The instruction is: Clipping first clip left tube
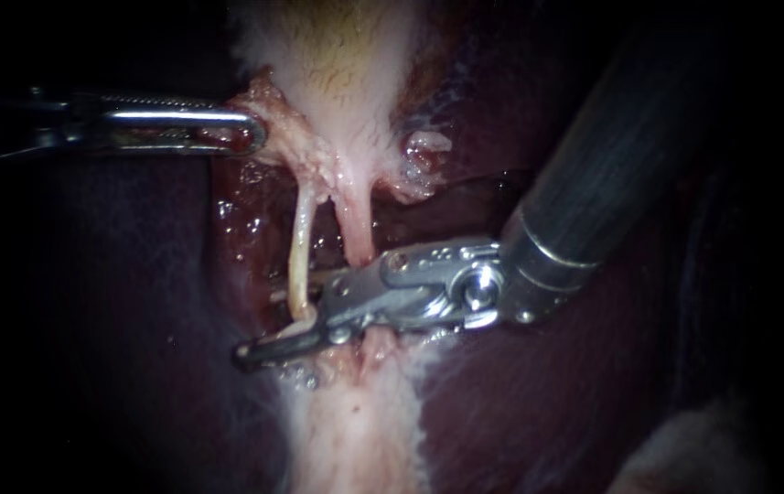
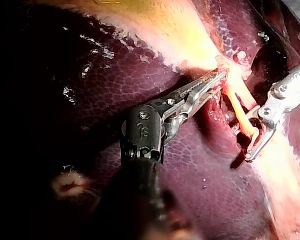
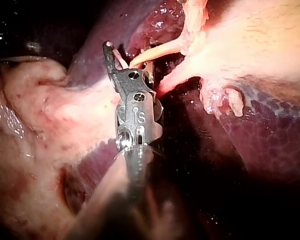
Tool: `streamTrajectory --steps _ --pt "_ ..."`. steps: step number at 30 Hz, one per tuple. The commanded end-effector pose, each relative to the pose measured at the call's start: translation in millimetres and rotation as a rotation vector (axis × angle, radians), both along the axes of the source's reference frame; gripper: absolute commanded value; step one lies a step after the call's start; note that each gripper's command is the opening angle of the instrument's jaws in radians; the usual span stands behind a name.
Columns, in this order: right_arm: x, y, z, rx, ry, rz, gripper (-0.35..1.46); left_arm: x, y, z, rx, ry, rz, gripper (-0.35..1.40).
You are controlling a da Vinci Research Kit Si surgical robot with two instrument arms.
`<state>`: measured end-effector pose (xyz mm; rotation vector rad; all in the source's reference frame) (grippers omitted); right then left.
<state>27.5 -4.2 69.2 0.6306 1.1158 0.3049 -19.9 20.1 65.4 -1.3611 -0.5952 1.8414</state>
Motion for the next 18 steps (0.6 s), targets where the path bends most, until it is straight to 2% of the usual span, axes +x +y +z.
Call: streamTrajectory --steps 1,10,18 --pt "-0.1 0.1 -0.1 0.000 0.000 0.000 0.50 0.0 0.0 0.0 0.000 -0.001 0.001 -0.35" --pt "-2.4 0.4 -0.9 -0.006 0.018 -0.019 0.50 0.4 0.2 0.3 0.000 -0.002 0.003 -0.35" --pt "-4.0 0.5 -1.2 0.039 0.114 -0.063 0.50 0.4 0.2 0.3 0.000 -0.002 0.003 -0.35"
